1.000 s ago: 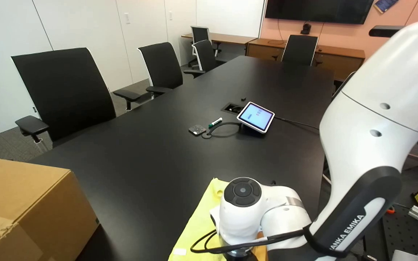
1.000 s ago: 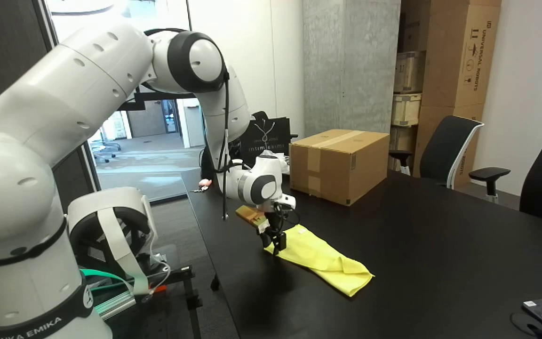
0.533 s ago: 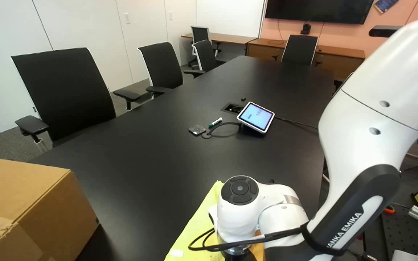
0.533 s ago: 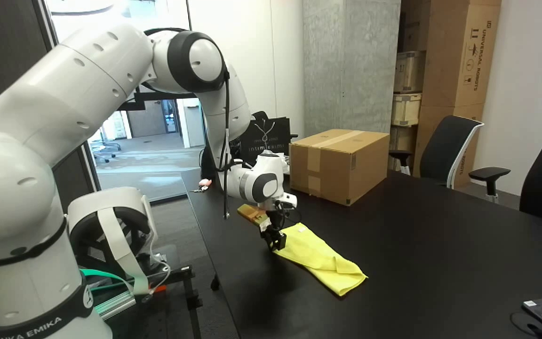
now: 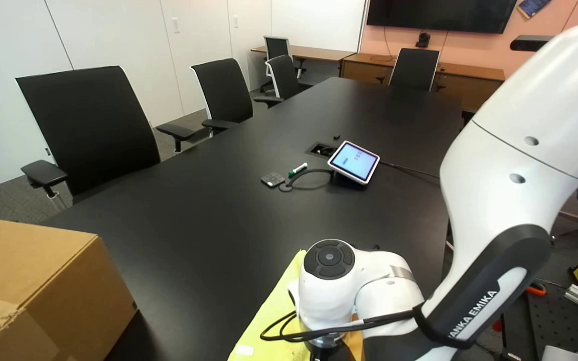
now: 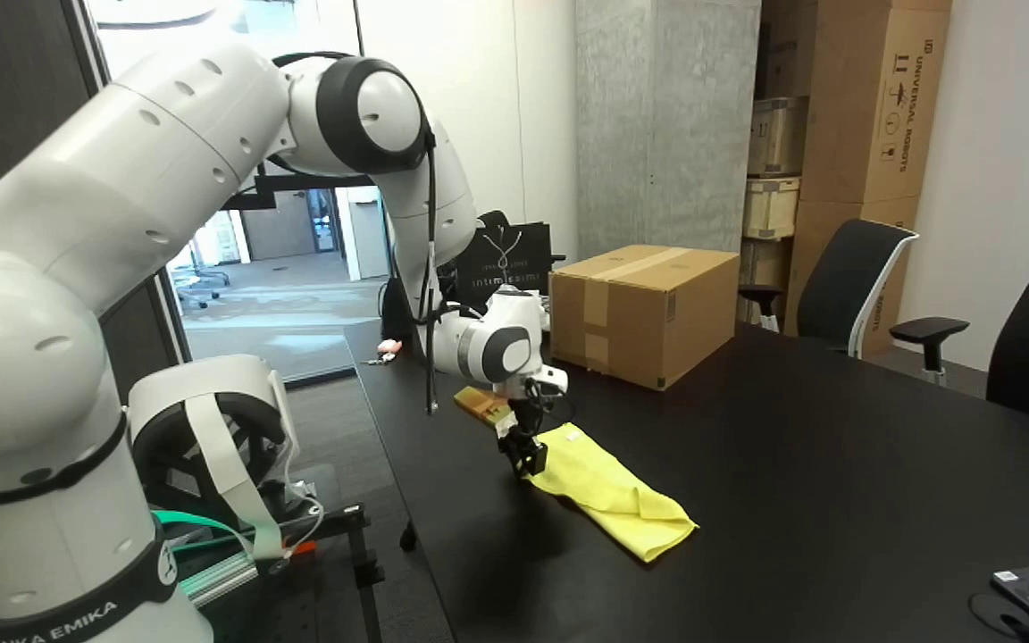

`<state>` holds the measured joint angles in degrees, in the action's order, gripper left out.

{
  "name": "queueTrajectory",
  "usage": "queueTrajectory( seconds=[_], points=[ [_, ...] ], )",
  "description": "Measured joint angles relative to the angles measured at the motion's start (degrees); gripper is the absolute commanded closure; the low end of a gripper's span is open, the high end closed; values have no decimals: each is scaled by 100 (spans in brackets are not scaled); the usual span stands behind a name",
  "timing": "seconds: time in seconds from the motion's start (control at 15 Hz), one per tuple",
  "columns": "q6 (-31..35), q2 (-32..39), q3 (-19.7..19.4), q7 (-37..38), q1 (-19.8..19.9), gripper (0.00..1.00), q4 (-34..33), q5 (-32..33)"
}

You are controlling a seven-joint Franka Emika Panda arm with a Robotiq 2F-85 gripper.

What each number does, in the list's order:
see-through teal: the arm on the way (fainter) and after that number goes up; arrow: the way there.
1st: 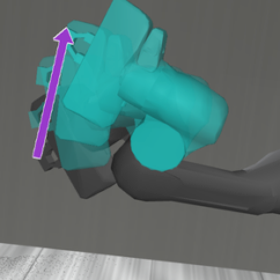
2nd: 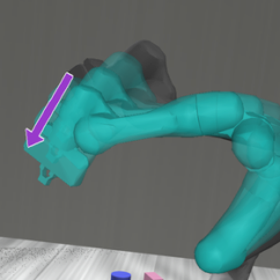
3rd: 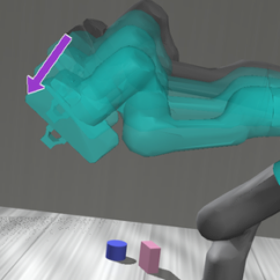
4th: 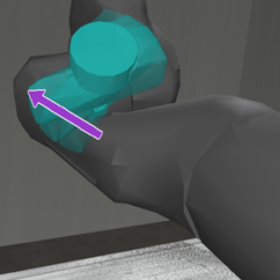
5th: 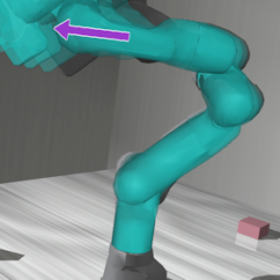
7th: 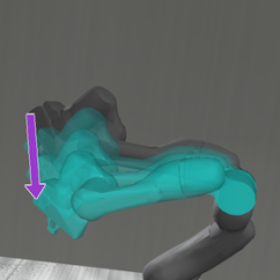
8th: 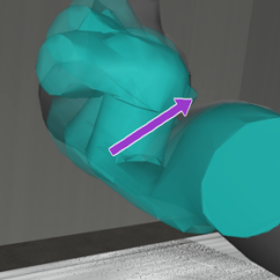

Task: Fold the towel once on the table

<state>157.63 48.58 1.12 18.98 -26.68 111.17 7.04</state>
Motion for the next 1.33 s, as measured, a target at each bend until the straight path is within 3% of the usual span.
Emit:
queueTrajectory(
  seconds=[0.8, 1.33],
  points=[
    [-323, -341, -540, 447, -549, 92, -472, 82],
    [-463, 261, -719, 466, -541, 92, -1580, 102]
  ],
)
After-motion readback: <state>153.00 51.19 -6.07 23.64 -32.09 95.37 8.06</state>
